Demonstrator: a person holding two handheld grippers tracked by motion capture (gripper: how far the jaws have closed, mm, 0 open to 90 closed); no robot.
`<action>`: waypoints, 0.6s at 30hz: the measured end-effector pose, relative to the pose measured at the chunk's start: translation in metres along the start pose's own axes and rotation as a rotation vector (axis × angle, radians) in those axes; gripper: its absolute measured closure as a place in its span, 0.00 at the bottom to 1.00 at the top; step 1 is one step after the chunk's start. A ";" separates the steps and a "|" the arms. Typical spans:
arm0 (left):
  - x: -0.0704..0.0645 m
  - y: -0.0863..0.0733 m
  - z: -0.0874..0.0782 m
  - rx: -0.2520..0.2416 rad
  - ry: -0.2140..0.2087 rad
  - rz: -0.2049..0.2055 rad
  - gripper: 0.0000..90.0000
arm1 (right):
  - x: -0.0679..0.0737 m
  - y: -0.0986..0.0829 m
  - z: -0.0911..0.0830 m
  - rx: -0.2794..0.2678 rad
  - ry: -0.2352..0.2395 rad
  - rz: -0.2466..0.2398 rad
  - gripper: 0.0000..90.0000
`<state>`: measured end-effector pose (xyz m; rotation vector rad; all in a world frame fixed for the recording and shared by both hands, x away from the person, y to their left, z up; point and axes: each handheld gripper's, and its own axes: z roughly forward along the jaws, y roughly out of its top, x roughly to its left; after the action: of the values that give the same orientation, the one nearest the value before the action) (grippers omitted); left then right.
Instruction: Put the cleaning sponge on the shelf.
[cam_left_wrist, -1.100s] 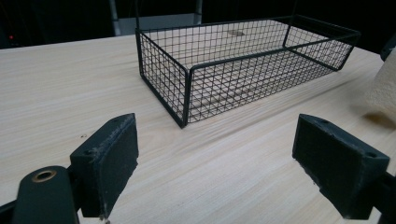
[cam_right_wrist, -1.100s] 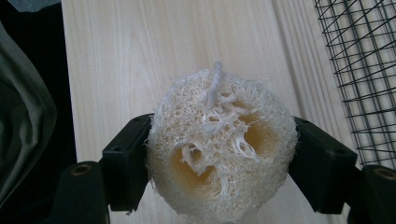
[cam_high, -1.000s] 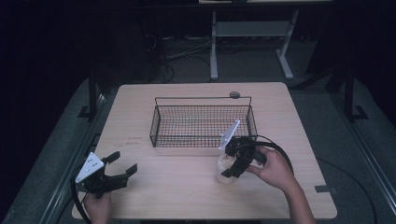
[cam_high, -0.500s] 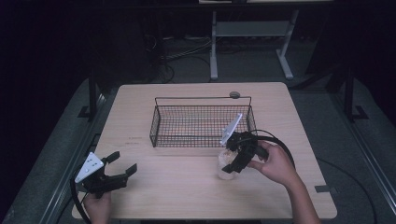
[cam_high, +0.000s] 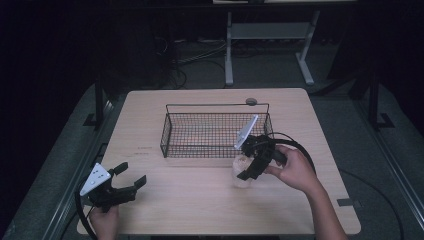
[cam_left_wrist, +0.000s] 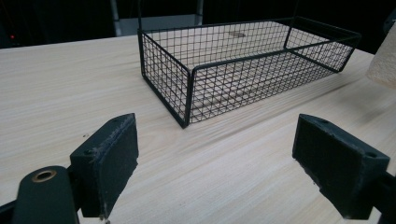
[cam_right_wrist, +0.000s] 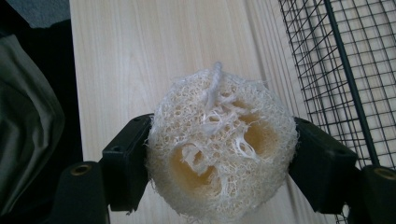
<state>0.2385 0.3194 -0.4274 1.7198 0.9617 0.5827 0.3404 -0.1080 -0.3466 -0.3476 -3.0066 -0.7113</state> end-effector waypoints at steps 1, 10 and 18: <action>0.000 0.000 0.000 0.000 0.000 0.000 0.15 | -0.001 0.000 -0.001 -0.002 0.005 0.003 0.30; 0.000 0.000 0.000 -0.001 0.000 -0.001 0.15 | -0.006 0.009 -0.006 0.005 0.001 -0.004 0.30; 0.001 0.000 -0.001 -0.002 0.002 -0.004 0.15 | -0.010 0.015 -0.008 0.013 0.003 -0.004 0.30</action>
<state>0.2387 0.3208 -0.4276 1.7162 0.9653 0.5828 0.3529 -0.1010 -0.3334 -0.3405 -3.0088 -0.6922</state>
